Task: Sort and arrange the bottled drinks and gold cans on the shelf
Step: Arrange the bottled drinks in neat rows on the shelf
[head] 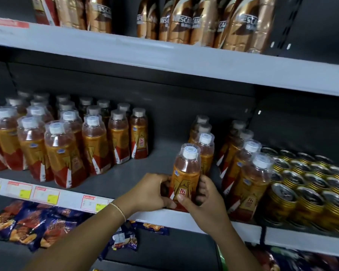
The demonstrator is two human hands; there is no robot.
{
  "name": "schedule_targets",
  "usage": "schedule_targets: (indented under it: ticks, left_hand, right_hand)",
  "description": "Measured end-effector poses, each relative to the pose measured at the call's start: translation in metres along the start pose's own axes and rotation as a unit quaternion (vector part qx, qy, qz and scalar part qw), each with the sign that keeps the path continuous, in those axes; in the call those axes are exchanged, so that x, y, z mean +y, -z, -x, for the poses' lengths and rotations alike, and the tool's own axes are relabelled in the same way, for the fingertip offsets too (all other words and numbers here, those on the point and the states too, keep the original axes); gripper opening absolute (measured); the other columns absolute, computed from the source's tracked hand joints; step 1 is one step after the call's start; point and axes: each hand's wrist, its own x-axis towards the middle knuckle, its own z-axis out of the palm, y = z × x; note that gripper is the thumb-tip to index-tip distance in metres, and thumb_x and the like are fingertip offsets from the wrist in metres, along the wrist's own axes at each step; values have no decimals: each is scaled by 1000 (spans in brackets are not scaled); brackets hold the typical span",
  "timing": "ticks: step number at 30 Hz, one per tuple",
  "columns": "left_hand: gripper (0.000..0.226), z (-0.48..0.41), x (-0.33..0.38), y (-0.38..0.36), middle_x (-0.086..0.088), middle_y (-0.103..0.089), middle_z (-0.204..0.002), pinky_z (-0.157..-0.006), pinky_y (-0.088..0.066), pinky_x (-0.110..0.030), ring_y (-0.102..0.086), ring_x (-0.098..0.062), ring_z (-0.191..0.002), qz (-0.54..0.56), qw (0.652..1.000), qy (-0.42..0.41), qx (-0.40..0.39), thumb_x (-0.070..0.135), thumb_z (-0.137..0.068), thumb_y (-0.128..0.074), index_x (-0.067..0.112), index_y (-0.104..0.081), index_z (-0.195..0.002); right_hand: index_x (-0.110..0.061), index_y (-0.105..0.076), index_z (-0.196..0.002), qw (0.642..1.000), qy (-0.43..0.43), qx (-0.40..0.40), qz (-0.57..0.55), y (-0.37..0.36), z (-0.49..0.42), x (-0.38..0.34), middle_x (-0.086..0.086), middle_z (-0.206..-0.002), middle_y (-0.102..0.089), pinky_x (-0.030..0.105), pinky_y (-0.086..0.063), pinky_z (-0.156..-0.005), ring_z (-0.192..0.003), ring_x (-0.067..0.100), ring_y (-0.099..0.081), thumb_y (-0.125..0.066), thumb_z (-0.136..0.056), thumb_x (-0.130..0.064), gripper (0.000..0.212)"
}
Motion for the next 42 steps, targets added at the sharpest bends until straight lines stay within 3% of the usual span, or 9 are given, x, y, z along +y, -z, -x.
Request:
schedule_targets:
  ticks: [6, 11, 16, 26, 30, 33, 37, 40, 42]
  left_hand:
    - [38, -9, 11, -17, 27, -68, -86, -66, -47, -7, -64, 5, -80, 11, 1000, -24, 11, 29, -64, -87, 47, -62, -86]
    - [39, -11, 15, -30, 41, -60, -79, -63, -40, -1, -60, 12, -79, 9, 999, -39, 35, 25, -67, -85, 49, -57, -79]
    - [40, -12, 15, -43, 17, -71, -100, -78, -51, -14, -65, 0, -89, 35, 997, -26, 56, 28, -76, -80, 26, -68, -113]
    - [50, -4, 25, -49, 13, -69, -110, -91, -52, -28, -64, -4, -101, 66, 994, 8, 89, 27, -77, -82, 23, -64, -124]
    - [51, -4, 21, -39, 13, -69, -113, -94, -50, -21, -63, -4, -108, 117, 992, 30, 41, 0, -76, -74, 23, -65, -122]
    - [55, -9, 13, -30, 2, -71, -113, -101, -49, -33, -64, -10, -110, 181, 978, 70, 72, -20, -77, -52, 10, -65, -122]
    - [31, -38, 8, -19, 3, -65, -123, -108, -43, -38, -59, -12, -116, 203, 957, 124, 165, 9, -96, -56, 18, -62, -124]
    - [41, -67, 8, -18, 3, -49, -144, -117, -30, -42, -43, -18, -134, 299, 928, 138, 172, 34, -100, -50, 26, -49, -140]
    - [57, -85, 9, -23, 5, -36, -154, -120, -21, -43, -32, -18, -141, 349, 912, 147, 158, 52, -98, -44, 27, -36, -148]
  right_hand:
    - [-48, -46, -131, 999, -18, 32, -3, 13, 8, 8, -30, -121, -57, 26, -49, -96, -111, -9, -53, -75, -61, -63, 78]
    - [-51, -45, -128, 999, -9, 41, -3, 19, 8, 13, -35, -117, -57, 31, -50, -97, -111, -8, -54, -72, -66, -65, 70]
    - [-49, -43, -132, 999, -4, 38, -5, 20, 5, 16, -27, -121, -59, 36, -50, -99, -113, -3, -57, -74, -68, -63, 73]
    - [-39, -45, -136, 999, -10, 26, -30, 21, 1, 27, -16, -125, -61, 32, -53, -97, -112, 0, -61, -78, -73, -41, 71]
    - [-33, -44, -139, 1000, -2, 25, -17, 21, 4, 28, -9, -129, -59, 32, -52, -98, -114, 4, -60, -78, -77, -44, 72]
    - [-26, -42, -143, 1000, 7, 27, 8, 20, 6, 26, -4, -131, -57, 31, -53, -97, -114, 6, -61, -76, -83, -39, 70]
    - [-22, -41, -145, 998, 2, 42, 40, 18, 11, 21, -1, -135, -53, 28, -52, -98, -117, 8, -59, -74, -84, -40, 71]
    - [-20, -38, -147, 993, 2, 77, 95, 13, 17, 17, 1, -138, -47, 37, -50, -100, -120, 17, -55, -70, -85, -46, 75]
    - [-17, -39, -147, 986, 0, 99, 131, 9, 23, 15, 4, -137, -47, 36, -49, -100, -119, 20, -54, -69, -86, -44, 73]
